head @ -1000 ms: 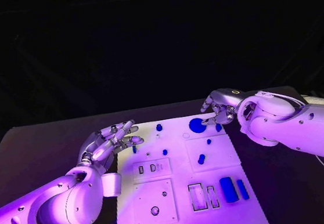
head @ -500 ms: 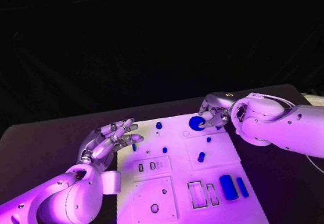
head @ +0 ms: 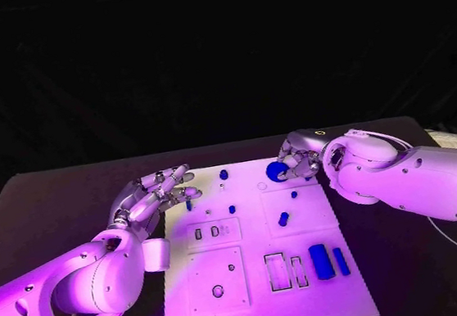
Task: Assemble the parts on the task board
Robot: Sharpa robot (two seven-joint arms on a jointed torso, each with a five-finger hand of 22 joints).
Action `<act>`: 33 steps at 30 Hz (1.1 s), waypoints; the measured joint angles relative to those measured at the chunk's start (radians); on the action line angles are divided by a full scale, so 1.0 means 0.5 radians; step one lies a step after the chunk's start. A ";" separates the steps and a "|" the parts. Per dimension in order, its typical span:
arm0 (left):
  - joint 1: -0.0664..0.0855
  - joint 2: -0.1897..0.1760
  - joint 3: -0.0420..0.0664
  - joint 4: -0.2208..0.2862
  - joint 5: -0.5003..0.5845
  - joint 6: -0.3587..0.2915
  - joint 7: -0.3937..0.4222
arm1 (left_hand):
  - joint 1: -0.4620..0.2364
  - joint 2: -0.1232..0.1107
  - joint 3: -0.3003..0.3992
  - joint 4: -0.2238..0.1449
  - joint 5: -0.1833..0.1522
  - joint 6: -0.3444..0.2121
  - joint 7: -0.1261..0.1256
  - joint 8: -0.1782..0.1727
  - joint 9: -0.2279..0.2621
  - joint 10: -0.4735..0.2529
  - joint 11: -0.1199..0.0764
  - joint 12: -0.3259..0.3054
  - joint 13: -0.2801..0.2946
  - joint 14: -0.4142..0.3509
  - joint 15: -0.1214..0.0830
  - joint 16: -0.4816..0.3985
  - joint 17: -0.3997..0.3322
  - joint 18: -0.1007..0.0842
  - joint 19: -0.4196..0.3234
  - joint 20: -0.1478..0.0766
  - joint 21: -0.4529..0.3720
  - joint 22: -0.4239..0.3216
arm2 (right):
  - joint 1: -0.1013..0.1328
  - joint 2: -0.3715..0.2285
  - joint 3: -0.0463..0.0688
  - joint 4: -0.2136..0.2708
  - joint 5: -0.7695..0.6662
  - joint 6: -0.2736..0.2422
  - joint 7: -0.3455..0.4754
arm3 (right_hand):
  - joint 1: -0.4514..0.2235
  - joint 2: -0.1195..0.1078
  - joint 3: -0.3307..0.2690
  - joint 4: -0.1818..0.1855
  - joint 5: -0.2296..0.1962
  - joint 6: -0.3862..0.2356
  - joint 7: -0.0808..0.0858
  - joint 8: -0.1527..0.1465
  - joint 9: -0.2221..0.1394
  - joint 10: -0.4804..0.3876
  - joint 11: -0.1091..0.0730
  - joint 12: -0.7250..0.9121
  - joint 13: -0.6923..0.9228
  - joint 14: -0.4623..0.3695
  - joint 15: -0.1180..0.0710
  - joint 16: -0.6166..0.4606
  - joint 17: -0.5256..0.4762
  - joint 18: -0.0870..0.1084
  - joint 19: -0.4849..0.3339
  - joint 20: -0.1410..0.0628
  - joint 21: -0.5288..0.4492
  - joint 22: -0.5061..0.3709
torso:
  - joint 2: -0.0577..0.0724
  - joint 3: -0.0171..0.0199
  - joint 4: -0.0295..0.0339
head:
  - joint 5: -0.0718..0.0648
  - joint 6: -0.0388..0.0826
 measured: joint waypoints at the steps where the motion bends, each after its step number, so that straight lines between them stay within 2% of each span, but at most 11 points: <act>1: 0.000 0.000 0.000 0.000 0.000 0.000 0.000 | 0.000 0.000 0.000 0.000 0.000 0.000 0.000 0.000 0.000 0.000 0.000 0.000 0.000 0.000 0.000 0.000 0.000 0.000 0.000 0.000 0.000 0.000 | 0.000 0.002 0.000 -0.003 0.000 0.001 0.000 | 0.001 0.001 0.000 0.000 0.000 0.000 0.000 0.000 0.001 0.000 0.000 0.000 0.000 0.000 0.000 0.000 0.000 0.000 0.000 0.000 0.000 0.000 | 0.000 0.0000 0.000 | 0.000 -0.001; 2: 0.000 0.000 0.000 0.000 0.000 0.000 0.000 | 0.000 0.000 0.000 0.000 0.000 0.000 0.000 0.000 0.000 0.000 0.000 0.000 0.000 0.000 0.000 0.000 0.000 0.000 0.000 0.000 0.000 0.000 | 0.000 0.004 0.000 -0.005 0.000 0.002 0.000 | 0.013 0.013 0.000 0.000 0.000 0.001 0.001 0.000 0.002 0.000 0.000 0.006 0.000 0.000 0.000 0.000 0.000 0.000 0.000 0.000 0.000 0.000 | 0.000 0.0002 0.000 | 0.000 -0.004; 12: 0.000 0.001 0.000 0.000 -0.001 0.001 -0.003 | 0.008 0.008 0.008 -0.007 0.000 0.000 0.000 0.000 0.000 0.000 0.000 -0.008 0.000 0.000 0.000 0.000 0.003 0.000 0.000 0.000 -0.001 0.003 | 0.003 0.030 0.002 -0.026 -0.008 0.009 -0.005 | 0.024 0.024 0.000 0.000 0.012 0.032 -0.002 0.005 0.003 0.007 -0.007 0.029 0.000 0.000 0.000 0.008 0.000 0.000 0.000 0.000 0.008 0.000 | 0.001 0.0002 0.001 | 0.003 -0.016; 14: 0.000 0.001 0.000 0.000 -0.001 0.001 -0.004 | 0.008 0.008 0.014 -0.014 0.000 0.000 0.000 0.000 0.000 0.000 0.000 -0.008 0.000 0.000 0.000 0.000 0.005 0.000 0.000 0.000 -0.001 0.005 | 0.003 0.033 0.002 -0.029 -0.009 0.010 -0.005 | 0.036 0.038 0.004 -0.004 0.017 0.052 -0.009 0.012 0.006 0.011 -0.011 0.031 0.000 0.000 0.000 0.009 0.000 0.000 0.000 0.000 0.008 0.000 | 0.001 0.0002 0.001 | 0.003 -0.018; 17: 0.000 0.001 0.000 0.000 -0.002 0.002 -0.005 | 0.008 0.008 0.014 -0.014 0.000 0.000 0.000 0.000 0.000 0.000 0.000 -0.008 0.000 0.000 0.000 0.000 0.006 0.000 0.000 0.000 -0.001 0.005 | 0.004 0.037 0.003 -0.030 -0.013 0.010 -0.005 | 0.055 0.076 0.032 -0.032 0.023 0.110 -0.021 0.036 0.017 0.026 -0.025 0.055 0.000 0.000 0.000 0.015 0.000 0.000 0.000 0.000 0.017 0.000 | 0.001 0.0000 0.001 | 0.004 -0.020; 20: 0.000 0.001 0.000 0.000 -0.002 0.002 -0.007 | 0.008 0.008 0.014 -0.014 0.000 0.000 0.000 0.000 0.000 0.000 0.000 -0.008 0.000 0.000 0.000 0.000 0.005 0.000 0.000 0.000 -0.001 0.005 | 0.004 0.040 0.003 -0.029 -0.025 0.009 -0.007 | 0.085 0.106 0.077 -0.077 -0.027 0.160 -0.034 0.051 0.019 0.045 -0.042 0.083 0.004 0.000 -0.001 0.015 0.000 0.000 0.000 0.000 0.022 -0.001 | 0.001 0.0000 0.000 | 0.006 -0.021; 22: 0.000 0.001 0.000 0.000 -0.002 0.002 -0.008 | 0.008 0.008 0.014 -0.014 0.000 0.000 0.000 0.000 0.000 0.000 0.000 -0.008 0.000 0.000 0.000 -0.005 0.005 0.000 0.000 0.000 -0.001 0.005 | 0.004 0.042 0.003 -0.025 -0.035 0.004 -0.009 | 0.098 0.119 0.114 -0.114 -0.061 0.168 -0.026 0.052 0.019 0.055 -0.052 0.092 0.005 0.005 -0.016 0.020 0.000 0.000 0.000 -0.017 0.022 -0.001 | 0.000 0.0002 -0.001 | 0.007 -0.021; 29: 0.000 0.002 0.000 -0.001 -0.002 0.003 -0.011 | 0.008 0.008 0.014 -0.014 0.000 0.000 0.000 -0.004 0.000 0.000 0.000 -0.008 0.000 -0.004 0.004 -0.012 0.007 0.000 0.000 0.000 0.007 0.005 | -0.008 0.047 0.000 0.020 -0.111 -0.066 -0.039 | 0.115 0.112 0.193 -0.196 -0.083 0.169 -0.026 0.052 0.018 0.068 -0.061 0.116 -0.002 0.006 -0.030 0.023 -0.001 0.000 0.000 -0.037 0.039 -0.001 | 0.000 0.0002 -0.001 | 0.007 -0.019; 33: 0.000 0.003 0.000 -0.002 -0.002 0.004 -0.011 | 0.008 0.008 0.014 -0.014 0.000 0.000 0.000 -0.008 0.000 0.000 0.000 -0.008 0.000 -0.007 0.007 -0.012 0.008 0.000 0.000 0.000 0.007 0.005 | -0.019 0.055 -0.004 0.078 -0.182 -0.125 -0.062 | 0.127 0.100 0.208 -0.207 -0.085 0.169 -0.026 0.052 0.018 0.068 -0.061 0.116 0.000 -0.001 -0.037 0.023 -0.001 0.000 0.000 -0.037 0.045 -0.001 | 0.000 0.0013 0.000 | 0.007 -0.016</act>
